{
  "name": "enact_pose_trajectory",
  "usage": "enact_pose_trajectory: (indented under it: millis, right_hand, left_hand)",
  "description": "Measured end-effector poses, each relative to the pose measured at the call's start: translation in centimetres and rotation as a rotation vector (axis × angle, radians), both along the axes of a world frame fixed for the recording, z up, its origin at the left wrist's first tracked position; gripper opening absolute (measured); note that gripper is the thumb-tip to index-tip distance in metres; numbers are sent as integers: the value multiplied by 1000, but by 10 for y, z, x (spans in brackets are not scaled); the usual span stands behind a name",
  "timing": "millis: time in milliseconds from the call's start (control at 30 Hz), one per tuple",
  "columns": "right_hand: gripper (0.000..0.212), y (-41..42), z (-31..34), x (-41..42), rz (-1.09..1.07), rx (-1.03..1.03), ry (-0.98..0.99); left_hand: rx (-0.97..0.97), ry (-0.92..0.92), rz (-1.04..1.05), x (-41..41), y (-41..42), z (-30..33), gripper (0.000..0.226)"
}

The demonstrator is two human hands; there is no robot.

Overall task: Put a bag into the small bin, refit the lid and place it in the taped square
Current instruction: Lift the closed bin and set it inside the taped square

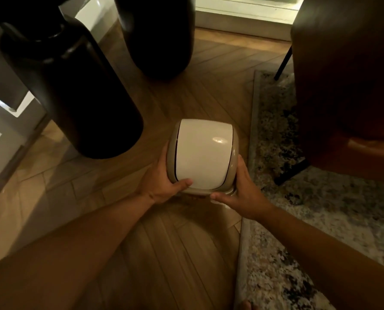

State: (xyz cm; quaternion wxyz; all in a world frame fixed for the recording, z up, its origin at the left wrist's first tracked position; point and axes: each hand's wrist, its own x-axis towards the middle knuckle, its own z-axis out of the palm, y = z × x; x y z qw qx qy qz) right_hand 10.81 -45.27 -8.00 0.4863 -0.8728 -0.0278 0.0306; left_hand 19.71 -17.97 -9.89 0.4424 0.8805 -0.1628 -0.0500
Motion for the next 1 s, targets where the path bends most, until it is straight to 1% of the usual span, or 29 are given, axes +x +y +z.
enact_pose_trajectory:
  millis: [233,367,500,700,767,900,1000]
  right_hand:
    - [128,-28,3,61,-21,12,22]
    - [130,-36,7,90,-36,2,8]
    - [127,-38,8,109,-39,17,-18]
    - [123,-48,6,139,-41,62,-18]
    - [121,-51,6,149,-32,82,9]
    - [123,-54,4,161,-11,132,67]
    - [121,-57,6,170,1,151,87]
  left_hand:
    - [-21,-13,-12,62,-34,6,123]
    - [32,-43,13,92,-50,11,118]
    - [32,-63,8,113,-55,14,106]
    - [16,-107,-14,142,-67,12,103]
    - [-10,-86,-13,152,-69,11,101]
    - [-83,4,-13,163,-70,8,98]
    - [-85,10,-7,172,-72,7,100]
